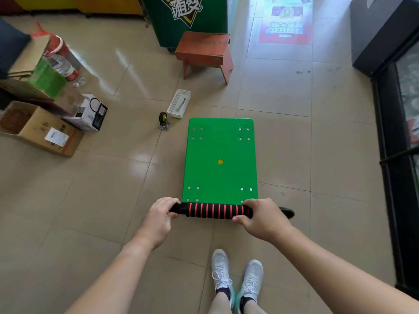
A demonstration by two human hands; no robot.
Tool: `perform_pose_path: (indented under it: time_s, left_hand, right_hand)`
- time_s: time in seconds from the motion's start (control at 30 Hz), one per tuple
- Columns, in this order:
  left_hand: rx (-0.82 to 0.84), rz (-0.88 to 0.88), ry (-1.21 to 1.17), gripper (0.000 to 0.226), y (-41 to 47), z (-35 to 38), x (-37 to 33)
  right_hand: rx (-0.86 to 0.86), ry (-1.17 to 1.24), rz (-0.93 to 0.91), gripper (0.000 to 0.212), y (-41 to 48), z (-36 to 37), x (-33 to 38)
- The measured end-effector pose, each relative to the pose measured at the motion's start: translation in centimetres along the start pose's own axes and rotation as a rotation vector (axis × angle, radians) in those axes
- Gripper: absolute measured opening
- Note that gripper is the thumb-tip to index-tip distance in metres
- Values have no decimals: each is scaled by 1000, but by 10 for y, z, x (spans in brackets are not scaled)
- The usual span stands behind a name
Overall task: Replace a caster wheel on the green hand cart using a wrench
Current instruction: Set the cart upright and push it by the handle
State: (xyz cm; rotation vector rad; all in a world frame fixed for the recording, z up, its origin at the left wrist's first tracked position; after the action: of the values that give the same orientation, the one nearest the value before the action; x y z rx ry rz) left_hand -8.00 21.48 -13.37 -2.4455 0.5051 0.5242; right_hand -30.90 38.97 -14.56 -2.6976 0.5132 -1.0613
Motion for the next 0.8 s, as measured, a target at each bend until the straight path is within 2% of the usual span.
perform_pose_path:
  time_s: [0.1, 0.23, 0.3, 0.4, 0.47, 0.57, 0.7, 0.8]
  left_hand:
    - [14, -98, 25, 34, 3, -1, 15]
    - [18, -146, 33, 38, 1, 1, 21]
    - [48, -104, 53, 46, 3, 4, 10]
    - [110, 27, 207, 67, -1, 13, -13]
    - [160, 52, 262, 71, -5, 16, -14]
    - [207, 40, 305, 71, -10, 23, -9]
    - [96, -1, 210, 53, 2, 20, -18]
    - [76, -15, 196, 50, 15, 16, -23]
  right_hand:
    - [63, -4, -76, 33, 11, 4, 13]
    - [77, 42, -110, 52, 15, 2, 13]
    - [62, 10, -126, 51, 10, 2, 9]
    - [-7, -66, -73, 41, -4, -5, -9]
    - [-4, -101, -60, 39, -11, -4, -12]
    - [48, -192, -94, 34, -8, 3, -5]
    - [55, -226, -81, 25, 3, 6, 2]
    - [93, -219, -38, 19, 18, 1, 1]
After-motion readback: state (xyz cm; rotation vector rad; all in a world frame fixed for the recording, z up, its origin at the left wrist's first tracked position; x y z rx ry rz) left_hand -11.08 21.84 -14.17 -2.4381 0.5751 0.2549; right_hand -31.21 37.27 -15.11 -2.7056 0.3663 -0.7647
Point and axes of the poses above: each hand's wrist, its own y-axis towards the middle knuckle, its own z-axis out of the palm, x = y × z, the point moved 8 cm from there along y, towards the middle knuckle, and after that the axes turned 13 degrees about -z, right-handed, at the moved point
